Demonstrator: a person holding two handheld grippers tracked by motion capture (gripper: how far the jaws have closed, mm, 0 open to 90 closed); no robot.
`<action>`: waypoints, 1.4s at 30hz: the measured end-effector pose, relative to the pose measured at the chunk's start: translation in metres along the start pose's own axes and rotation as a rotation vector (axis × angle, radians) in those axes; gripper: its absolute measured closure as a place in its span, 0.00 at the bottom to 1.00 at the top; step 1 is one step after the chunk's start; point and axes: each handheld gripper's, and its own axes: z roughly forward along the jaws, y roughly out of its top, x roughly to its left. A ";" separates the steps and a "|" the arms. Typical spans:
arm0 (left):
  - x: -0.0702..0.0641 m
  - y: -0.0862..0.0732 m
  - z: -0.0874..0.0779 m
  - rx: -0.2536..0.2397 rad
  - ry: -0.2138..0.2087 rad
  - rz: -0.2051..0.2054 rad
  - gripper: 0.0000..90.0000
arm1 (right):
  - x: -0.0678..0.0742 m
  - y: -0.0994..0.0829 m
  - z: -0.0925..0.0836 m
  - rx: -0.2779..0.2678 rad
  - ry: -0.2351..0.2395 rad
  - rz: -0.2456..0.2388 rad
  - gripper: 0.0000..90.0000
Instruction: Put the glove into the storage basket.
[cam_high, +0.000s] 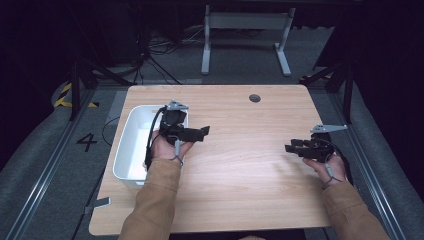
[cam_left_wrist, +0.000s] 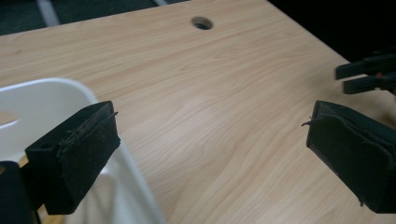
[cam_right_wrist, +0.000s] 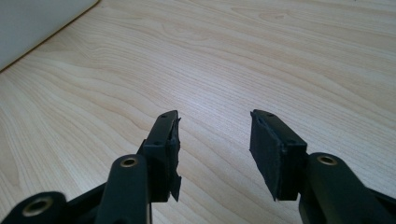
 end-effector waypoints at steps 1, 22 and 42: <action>-0.004 0.001 0.002 -0.016 -0.033 0.007 0.03 | 0.000 0.000 0.000 -0.001 0.000 -0.001 0.58; -0.064 -0.011 0.049 0.011 -0.380 0.205 0.08 | 0.003 -0.001 -0.020 -0.027 0.044 -0.075 0.63; -0.067 -0.072 0.102 0.169 -0.501 0.206 0.16 | 0.003 -0.003 -0.018 -0.016 0.086 -0.084 0.64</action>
